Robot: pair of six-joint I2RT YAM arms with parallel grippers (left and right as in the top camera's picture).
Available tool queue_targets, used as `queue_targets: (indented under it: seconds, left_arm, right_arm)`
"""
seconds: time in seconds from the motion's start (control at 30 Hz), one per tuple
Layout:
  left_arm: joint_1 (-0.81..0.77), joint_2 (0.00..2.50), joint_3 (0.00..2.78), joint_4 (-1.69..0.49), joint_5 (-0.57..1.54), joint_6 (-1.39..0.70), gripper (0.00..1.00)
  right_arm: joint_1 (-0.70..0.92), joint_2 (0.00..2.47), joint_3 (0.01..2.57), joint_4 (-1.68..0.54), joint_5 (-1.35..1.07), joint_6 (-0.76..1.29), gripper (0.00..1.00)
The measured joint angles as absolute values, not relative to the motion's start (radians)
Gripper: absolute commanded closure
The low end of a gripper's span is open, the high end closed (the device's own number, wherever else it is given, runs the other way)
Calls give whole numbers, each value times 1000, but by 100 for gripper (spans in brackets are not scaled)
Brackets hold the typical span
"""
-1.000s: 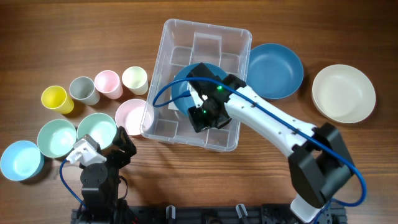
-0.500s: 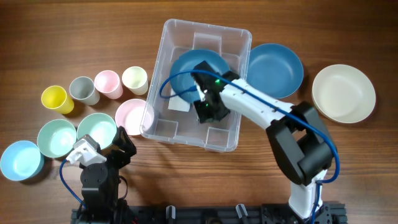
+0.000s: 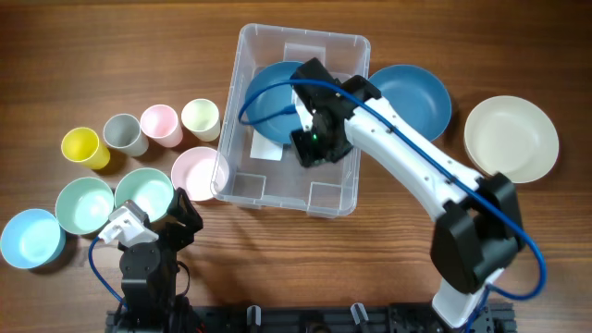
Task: Pack container
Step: 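Release the dark blue bowl and withdraw the right gripper rightward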
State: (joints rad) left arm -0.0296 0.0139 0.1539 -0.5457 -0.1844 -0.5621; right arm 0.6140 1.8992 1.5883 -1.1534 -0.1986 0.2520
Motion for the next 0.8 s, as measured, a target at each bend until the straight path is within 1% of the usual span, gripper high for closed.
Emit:
queue_targets:
  seconds: [0.13, 0.2, 0.33, 0.47, 0.57, 0.6, 0.7, 0.8]
  left_arm:
    - [-30, 14, 154, -546, -184, -562, 0]
    - [-30, 14, 154, -546, -184, -562, 0]
    - [-30, 14, 154, -546, -184, -562, 0]
    - [-30, 14, 154, -546, -184, -562, 0]
    - [-30, 14, 154, -546, -184, -562, 0]
    - [-30, 14, 154, -546, -184, -562, 0]
    - [-30, 14, 154, -546, -184, -562, 0]
    - [-30, 14, 154, -546, -184, -562, 0]
  right_arm:
    - [640, 1863, 1590, -1335, -169, 313, 85]
    - [656, 1859, 1590, -1357, -105, 362, 82]
    - [724, 1780, 1590, -1301, 33, 420, 72]
    - [761, 1649, 1590, -1326, 66, 445, 73]
    - [759, 1611, 1567, -1322, 84, 456, 72]
    - [758, 1611, 1539, -1315, 88, 464, 71]
    - [758, 1615, 1425, -1277, 100, 492, 61]
    - [757, 1620, 1355, -1241, 107, 524, 61]
